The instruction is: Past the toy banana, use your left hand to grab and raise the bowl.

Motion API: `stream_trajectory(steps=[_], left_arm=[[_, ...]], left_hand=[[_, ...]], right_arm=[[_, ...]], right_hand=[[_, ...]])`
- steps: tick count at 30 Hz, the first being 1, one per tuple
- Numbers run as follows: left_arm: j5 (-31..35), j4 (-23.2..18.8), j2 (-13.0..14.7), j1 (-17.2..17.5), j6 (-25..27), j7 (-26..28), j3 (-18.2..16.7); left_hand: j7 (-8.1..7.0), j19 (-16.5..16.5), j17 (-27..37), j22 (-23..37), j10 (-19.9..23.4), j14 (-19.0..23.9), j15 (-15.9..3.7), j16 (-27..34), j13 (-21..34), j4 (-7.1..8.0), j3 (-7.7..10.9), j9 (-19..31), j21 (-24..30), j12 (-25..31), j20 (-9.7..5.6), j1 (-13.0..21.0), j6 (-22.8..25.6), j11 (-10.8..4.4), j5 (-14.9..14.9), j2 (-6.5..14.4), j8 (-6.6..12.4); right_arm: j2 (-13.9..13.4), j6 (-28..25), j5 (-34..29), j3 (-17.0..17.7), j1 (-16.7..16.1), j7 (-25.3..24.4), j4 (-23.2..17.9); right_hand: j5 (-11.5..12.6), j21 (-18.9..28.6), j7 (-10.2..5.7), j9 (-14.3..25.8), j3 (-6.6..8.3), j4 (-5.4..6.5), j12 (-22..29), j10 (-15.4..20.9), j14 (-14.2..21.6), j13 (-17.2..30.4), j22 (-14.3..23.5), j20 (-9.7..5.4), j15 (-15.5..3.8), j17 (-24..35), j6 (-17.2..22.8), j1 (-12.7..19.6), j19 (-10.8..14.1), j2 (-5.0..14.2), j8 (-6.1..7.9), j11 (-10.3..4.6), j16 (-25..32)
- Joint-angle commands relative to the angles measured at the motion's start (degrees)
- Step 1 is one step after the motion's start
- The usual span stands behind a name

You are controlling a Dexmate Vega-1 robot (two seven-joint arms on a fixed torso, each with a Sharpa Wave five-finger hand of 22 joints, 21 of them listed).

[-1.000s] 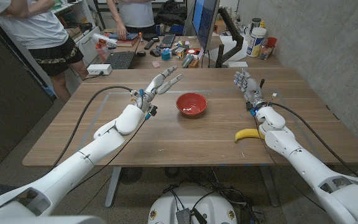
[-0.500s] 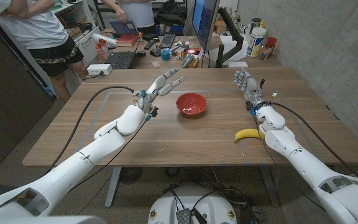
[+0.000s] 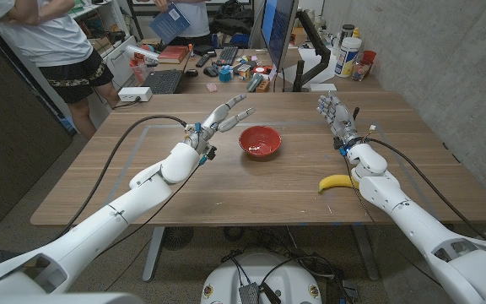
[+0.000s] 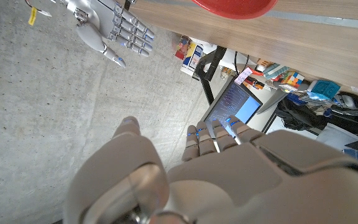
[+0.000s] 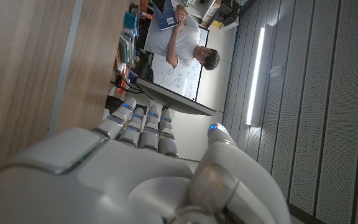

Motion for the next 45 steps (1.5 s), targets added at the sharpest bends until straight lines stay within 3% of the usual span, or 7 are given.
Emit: stream_trajectory(steps=[1, 45], left_arm=[[2.94, -1.19, 0.47, -0.37, 2.06, 0.02, 0.90], [13.75, -7.97, 3.29, -0.73, 11.49, -1.74, 3.42]], left_hand=[[-0.16, -0.11, 0.27, 0.30, -0.15, 0.31, 0.06, -0.02, 0.13, -0.62, 0.04, 0.24, -0.11, -0.01, -3.44, 0.89, -0.18, 0.10, -0.39, -0.02, -0.06], [-0.50, 0.57, 0.21, 0.25, 1.31, 1.39, 0.21, 0.16, 0.24, -4.34, 0.46, 0.34, -0.04, 0.45, -2.75, 6.17, 0.91, -0.20, -0.27, -1.82, 0.51]], right_arm=[[0.33, 0.23, 0.07, -0.09, 0.32, 0.21, 0.47], [0.03, 0.47, 0.20, 0.30, -0.83, -0.54, -1.00]], right_hand=[[0.23, -0.06, -0.33, 0.25, -0.12, -0.03, 0.00, 0.26, 0.26, 0.34, 0.24, 0.01, -0.06, 0.23, 0.28, -0.23, 0.50, -0.36, 0.22, -0.08, 0.29], [0.26, -0.23, -0.41, 0.25, -0.22, -0.13, 0.04, 0.42, 0.70, 0.36, 0.24, 0.15, -0.12, 0.25, 0.33, -0.33, 0.64, -0.35, 0.23, -0.22, 0.40]])
